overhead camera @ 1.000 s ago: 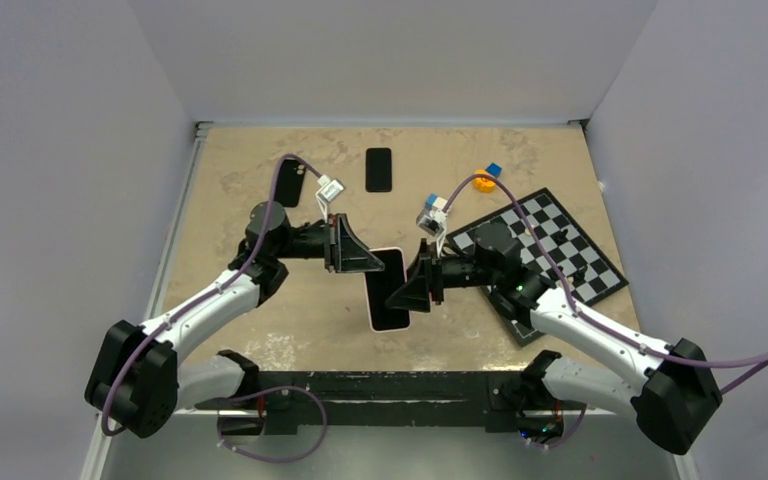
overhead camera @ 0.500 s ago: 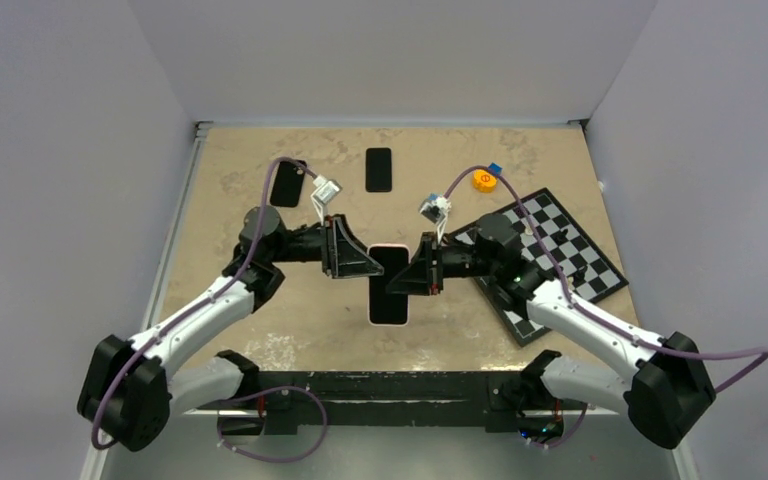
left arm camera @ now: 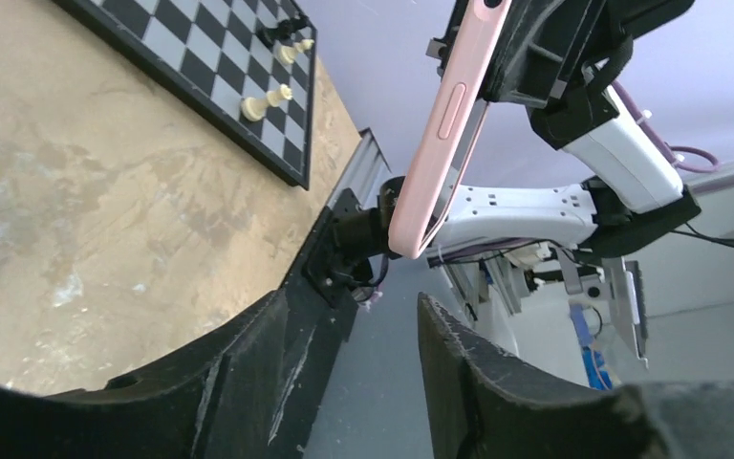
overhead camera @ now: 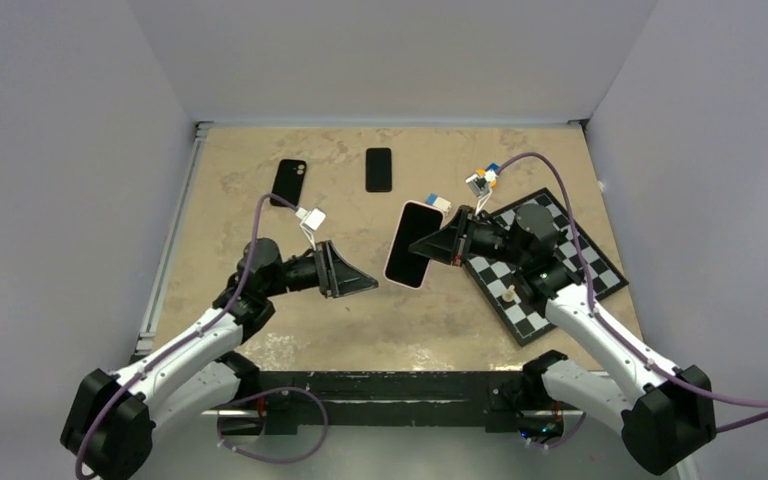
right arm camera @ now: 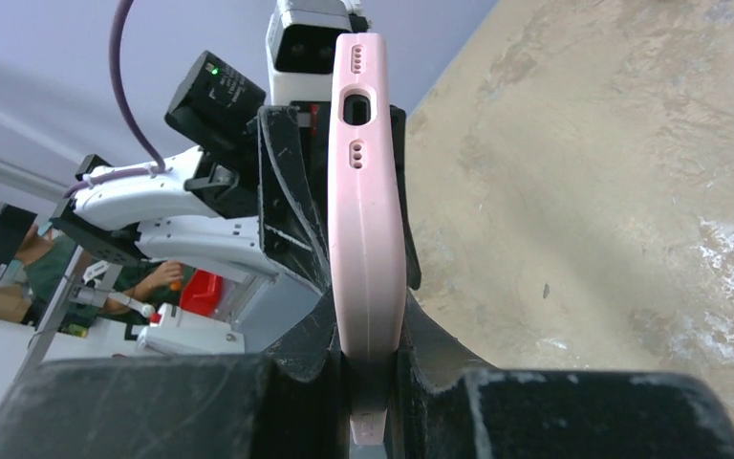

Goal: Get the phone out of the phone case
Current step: Remove the phone case from the phone.

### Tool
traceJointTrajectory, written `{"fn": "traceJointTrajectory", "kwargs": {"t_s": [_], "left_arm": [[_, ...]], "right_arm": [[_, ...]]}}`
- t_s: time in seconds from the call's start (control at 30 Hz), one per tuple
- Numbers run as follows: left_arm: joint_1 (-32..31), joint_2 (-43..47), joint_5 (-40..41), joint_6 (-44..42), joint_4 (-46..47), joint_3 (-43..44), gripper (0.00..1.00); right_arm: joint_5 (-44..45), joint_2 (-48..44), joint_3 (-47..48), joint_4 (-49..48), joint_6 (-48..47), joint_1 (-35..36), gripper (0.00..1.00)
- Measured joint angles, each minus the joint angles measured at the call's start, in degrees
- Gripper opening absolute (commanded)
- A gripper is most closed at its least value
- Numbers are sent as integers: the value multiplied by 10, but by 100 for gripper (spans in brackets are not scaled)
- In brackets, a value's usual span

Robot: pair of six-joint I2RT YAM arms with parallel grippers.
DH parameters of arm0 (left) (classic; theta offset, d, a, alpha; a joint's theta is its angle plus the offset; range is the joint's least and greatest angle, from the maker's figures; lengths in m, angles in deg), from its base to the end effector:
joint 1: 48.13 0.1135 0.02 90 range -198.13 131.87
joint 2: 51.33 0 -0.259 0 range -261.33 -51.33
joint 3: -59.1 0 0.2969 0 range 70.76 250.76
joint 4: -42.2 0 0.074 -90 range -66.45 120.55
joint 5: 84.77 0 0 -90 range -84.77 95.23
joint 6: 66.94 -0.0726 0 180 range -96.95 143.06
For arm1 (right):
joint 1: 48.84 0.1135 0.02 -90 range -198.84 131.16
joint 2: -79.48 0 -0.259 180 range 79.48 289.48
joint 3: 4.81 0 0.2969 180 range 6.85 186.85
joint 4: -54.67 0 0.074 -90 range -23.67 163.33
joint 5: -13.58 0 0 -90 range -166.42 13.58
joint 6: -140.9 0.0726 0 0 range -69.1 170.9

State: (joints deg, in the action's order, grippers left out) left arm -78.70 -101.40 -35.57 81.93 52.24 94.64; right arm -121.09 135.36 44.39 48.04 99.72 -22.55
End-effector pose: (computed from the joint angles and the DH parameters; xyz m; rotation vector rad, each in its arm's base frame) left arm 0.2081 -0.1780 0.2275 0.1648 1.9523 -1.6949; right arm 0.2421 0.1765 0.2933 -0.3505 1.7944 1.5809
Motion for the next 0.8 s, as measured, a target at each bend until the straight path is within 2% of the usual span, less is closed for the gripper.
{"fn": "traceJointTrajectory", "kwargs": {"t_s": [0.1,0.27,0.43,0.8], "left_arm": [[-11,-26,-16,11,34,0,59],[-19,-66,-45,39,123,6,50],[-26,-102,-65,69,201,13,48],[-36,-125,-87,89,258,38,5]], "right_arm": [[-2,2,14,7,1,0,0],[-13,2,21,3,7,0,0],[-17,2,21,-5,18,0,0],[-43,2,14,-75,80,-3,0]]}}
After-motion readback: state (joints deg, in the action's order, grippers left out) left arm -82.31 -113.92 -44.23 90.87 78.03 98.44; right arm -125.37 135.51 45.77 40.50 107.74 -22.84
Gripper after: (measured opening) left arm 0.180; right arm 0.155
